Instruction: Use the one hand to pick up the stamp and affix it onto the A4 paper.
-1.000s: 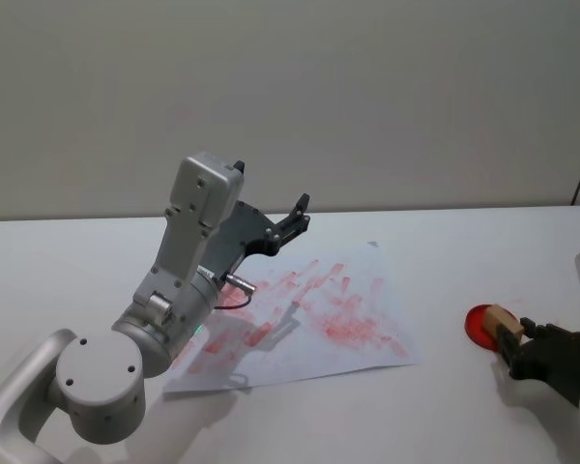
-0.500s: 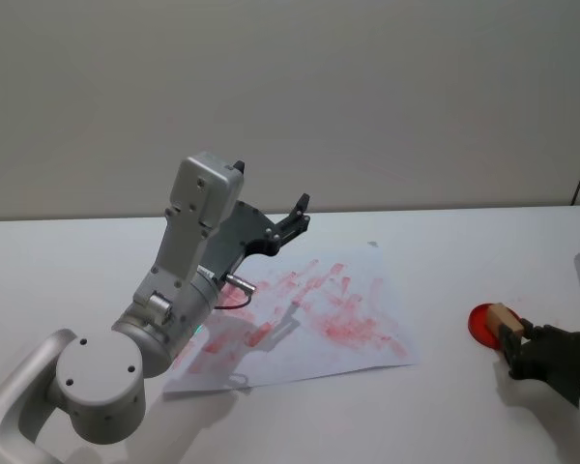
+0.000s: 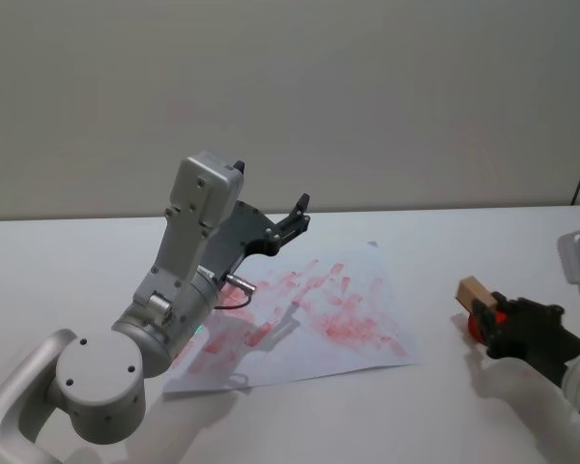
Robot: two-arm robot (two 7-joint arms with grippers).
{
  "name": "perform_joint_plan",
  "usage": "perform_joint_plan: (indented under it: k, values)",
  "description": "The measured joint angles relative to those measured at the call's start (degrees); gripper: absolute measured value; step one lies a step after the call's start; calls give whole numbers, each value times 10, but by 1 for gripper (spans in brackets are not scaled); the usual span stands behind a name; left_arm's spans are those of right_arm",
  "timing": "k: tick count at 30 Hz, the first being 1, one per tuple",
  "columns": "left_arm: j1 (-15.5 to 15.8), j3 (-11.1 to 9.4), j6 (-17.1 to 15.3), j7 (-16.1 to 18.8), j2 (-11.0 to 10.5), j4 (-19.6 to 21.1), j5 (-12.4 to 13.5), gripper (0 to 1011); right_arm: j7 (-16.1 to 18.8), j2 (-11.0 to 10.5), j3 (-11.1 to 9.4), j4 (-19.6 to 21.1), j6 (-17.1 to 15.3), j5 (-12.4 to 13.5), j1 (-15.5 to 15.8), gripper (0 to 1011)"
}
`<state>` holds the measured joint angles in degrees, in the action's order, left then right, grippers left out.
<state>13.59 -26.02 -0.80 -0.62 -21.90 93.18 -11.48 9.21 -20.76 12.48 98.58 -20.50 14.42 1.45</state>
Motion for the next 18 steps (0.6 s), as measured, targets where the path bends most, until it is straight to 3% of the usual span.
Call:
perform_joint_plan:
  k: [11, 18]
  values:
    - [0, 0, 0, 0, 0, 0, 0, 1001, 78, 20, 17, -27, 40, -20, -35, 223]
    - [0, 0, 0, 0, 0, 0, 0, 1001, 128, 35, 28, -56, 41, -23, -59, 223]
